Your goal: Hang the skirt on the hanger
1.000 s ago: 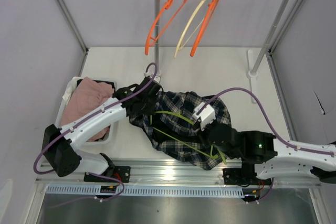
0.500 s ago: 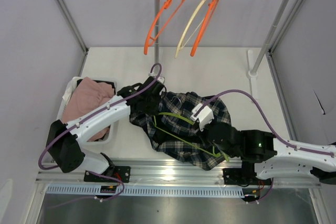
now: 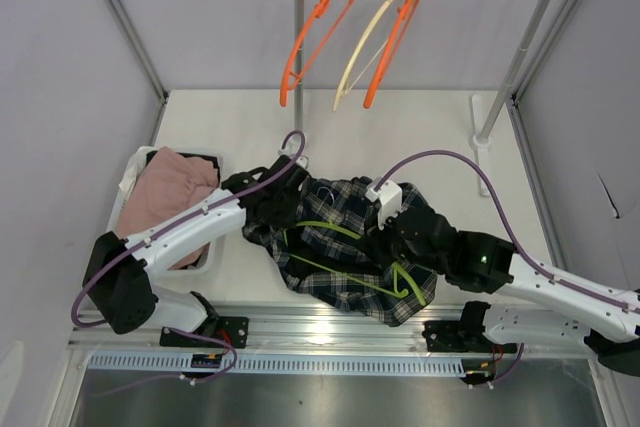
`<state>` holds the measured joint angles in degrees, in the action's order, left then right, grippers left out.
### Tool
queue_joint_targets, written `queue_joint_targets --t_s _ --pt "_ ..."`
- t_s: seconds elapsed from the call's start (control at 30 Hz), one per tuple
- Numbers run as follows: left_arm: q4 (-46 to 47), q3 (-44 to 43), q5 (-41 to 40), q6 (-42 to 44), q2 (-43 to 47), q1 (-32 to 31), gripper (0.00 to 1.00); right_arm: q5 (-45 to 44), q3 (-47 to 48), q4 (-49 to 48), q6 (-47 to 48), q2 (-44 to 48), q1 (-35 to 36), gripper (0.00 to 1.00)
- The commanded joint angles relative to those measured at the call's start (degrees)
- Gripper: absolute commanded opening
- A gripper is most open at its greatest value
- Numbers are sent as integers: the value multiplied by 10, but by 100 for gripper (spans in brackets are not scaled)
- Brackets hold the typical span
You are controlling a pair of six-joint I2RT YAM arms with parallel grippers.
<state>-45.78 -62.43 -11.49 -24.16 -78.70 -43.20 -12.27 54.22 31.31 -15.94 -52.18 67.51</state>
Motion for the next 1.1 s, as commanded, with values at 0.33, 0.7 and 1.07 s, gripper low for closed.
queue_joint_targets --t_s 0.33,0.7,1.07 --pt "72 -2 88 -40 46 -14 11 225 -8 -91 -124 -37 -84 30" --pt "73 -3 86 -38 43 -14 11 125 -13 -39 -116 -37 -61 46" --pt "89 7 90 -38 29 -14 11 78 -101 82 -196 38 -80 47"
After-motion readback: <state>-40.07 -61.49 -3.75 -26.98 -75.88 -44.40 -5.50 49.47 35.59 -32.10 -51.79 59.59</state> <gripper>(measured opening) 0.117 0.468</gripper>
